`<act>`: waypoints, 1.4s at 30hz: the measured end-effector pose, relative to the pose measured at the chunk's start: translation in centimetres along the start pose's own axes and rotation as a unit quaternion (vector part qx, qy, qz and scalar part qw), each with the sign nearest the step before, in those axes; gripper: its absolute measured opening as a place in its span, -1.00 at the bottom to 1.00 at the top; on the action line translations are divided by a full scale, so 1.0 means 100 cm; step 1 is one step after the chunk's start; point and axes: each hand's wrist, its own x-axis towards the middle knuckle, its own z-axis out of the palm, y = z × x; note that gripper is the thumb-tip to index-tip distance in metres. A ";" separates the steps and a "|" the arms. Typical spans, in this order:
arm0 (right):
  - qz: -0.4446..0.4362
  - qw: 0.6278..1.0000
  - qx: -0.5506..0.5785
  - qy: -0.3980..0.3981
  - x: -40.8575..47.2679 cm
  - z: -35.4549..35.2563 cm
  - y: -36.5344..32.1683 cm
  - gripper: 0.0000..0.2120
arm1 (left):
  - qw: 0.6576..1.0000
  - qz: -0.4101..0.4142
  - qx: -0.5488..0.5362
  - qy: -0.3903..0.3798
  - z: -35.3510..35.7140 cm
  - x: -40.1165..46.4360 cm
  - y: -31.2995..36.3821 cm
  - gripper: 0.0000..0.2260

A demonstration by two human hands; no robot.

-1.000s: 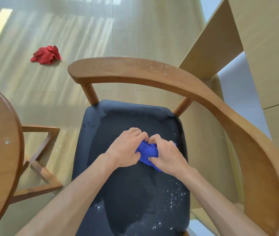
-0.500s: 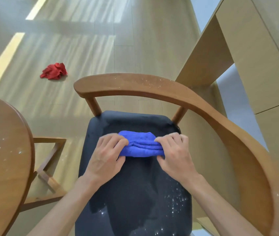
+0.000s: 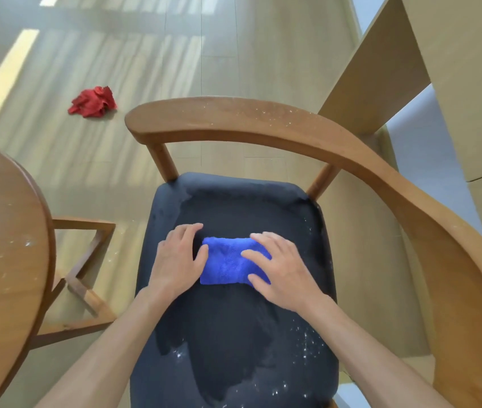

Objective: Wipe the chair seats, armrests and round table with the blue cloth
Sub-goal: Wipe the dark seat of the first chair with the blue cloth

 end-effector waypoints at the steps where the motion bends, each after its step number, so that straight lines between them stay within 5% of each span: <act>1: -0.035 0.999 -0.013 -0.034 0.003 0.005 -0.001 -0.55 | 1.000 -0.006 0.012 0.005 -0.001 0.000 -0.002 -0.63; 6: -0.123 0.975 -0.126 -0.133 0.033 0.029 -0.001 -0.38 | 0.998 -0.036 0.059 0.007 0.000 0.002 -0.027 -0.62; 15: 0.208 0.976 -0.053 0.040 0.002 0.086 -0.051 -0.49 | 0.991 -0.027 0.128 -0.006 0.012 0.012 -0.038 -0.56; 33: -0.013 0.995 -0.076 0.065 0.019 0.066 0.012 -0.44 | 0.985 0.001 0.171 0.009 0.033 0.015 -0.041 -0.41; 37: 0.124 0.985 -0.043 0.110 0.029 0.036 0.076 -0.45 | 0.985 -0.004 0.173 -0.002 0.036 0.016 -0.043 -0.45; 40: 0.310 0.943 0.014 0.123 0.019 0.021 0.125 -0.47 | 0.986 -0.008 0.165 0.006 0.041 0.016 -0.044 -0.46; 42: 0.356 0.924 0.042 0.135 0.016 0.027 0.125 -0.49 | 0.986 -0.018 0.166 0.012 0.044 0.016 -0.044 -0.47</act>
